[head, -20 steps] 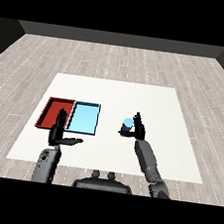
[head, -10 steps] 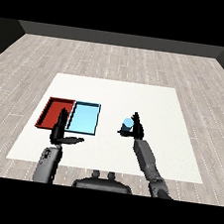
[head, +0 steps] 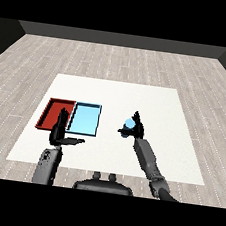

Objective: Pick the blue can and put it in the blue box

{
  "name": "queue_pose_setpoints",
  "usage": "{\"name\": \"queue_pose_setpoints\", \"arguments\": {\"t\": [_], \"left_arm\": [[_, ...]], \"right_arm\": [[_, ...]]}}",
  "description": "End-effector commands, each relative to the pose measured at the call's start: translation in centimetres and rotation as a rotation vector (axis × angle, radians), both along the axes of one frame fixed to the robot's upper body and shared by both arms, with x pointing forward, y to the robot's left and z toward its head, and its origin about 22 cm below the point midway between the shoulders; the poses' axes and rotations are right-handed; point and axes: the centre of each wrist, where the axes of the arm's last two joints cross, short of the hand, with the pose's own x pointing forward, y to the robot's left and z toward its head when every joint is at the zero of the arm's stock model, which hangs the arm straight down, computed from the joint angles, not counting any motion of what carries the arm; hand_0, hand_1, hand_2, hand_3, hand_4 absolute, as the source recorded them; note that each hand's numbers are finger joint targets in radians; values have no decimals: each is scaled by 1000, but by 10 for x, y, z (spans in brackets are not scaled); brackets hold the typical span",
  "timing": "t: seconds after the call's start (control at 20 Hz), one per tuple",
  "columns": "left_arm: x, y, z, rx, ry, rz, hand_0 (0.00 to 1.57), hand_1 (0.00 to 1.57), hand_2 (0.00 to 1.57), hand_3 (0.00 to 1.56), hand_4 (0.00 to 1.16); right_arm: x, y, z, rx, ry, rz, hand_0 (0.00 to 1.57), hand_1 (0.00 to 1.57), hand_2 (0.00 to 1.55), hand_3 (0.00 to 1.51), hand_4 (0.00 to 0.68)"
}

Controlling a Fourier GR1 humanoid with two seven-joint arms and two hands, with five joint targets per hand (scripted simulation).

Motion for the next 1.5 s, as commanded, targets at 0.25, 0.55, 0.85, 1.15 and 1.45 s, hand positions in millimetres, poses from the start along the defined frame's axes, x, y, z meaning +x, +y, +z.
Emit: {"name": "queue_pose_setpoints", "arguments": {"t": [0.25,0.55,0.85,1.15,1.45], "left_arm": [[11,-10,-6,-10,-10,-32,0,0,0,0,0],[0,13,-15,11,-15,-3,0,0,0,0,0],[-1,21,-16,1,6,-24,0,0,0,0,0],[-3,4,1,-11,15,-75,0,0,0,0,0],[2,-36,-12,-26,19,-130,0,0,0,0,0]], "right_arm": [[6,4,-16,-118,93,-111,1466,1466,1466,1446,536],[8,19,-7,-106,42,-102,1456,1456,1449,1419,523],[26,28,32,-180,-83,-82,1467,1467,1474,1360,470],[8,32,53,-198,-171,-49,1459,1459,1480,1354,518],[11,56,61,-177,-225,-18,1451,1451,1472,1377,532]]}}
